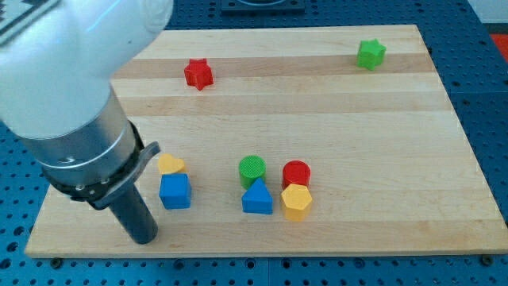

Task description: Move the blue cube to the top of the green circle

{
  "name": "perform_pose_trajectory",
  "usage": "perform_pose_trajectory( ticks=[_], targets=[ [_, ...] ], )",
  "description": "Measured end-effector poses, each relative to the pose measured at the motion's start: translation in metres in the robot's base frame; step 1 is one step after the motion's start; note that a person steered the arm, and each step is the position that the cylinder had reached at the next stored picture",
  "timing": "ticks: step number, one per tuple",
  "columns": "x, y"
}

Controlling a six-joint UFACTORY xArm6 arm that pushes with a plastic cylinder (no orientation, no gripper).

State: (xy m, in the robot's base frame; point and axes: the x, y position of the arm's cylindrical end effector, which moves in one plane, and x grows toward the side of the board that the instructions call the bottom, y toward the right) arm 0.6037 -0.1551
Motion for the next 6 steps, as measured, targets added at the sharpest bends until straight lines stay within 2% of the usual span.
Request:
perform_pose_trajectory(
  ticks=[2, 3, 6],
  targets=[
    [-0.025, 0.008],
    [-0.036, 0.035],
    [-0.111, 0.051]
  ],
)
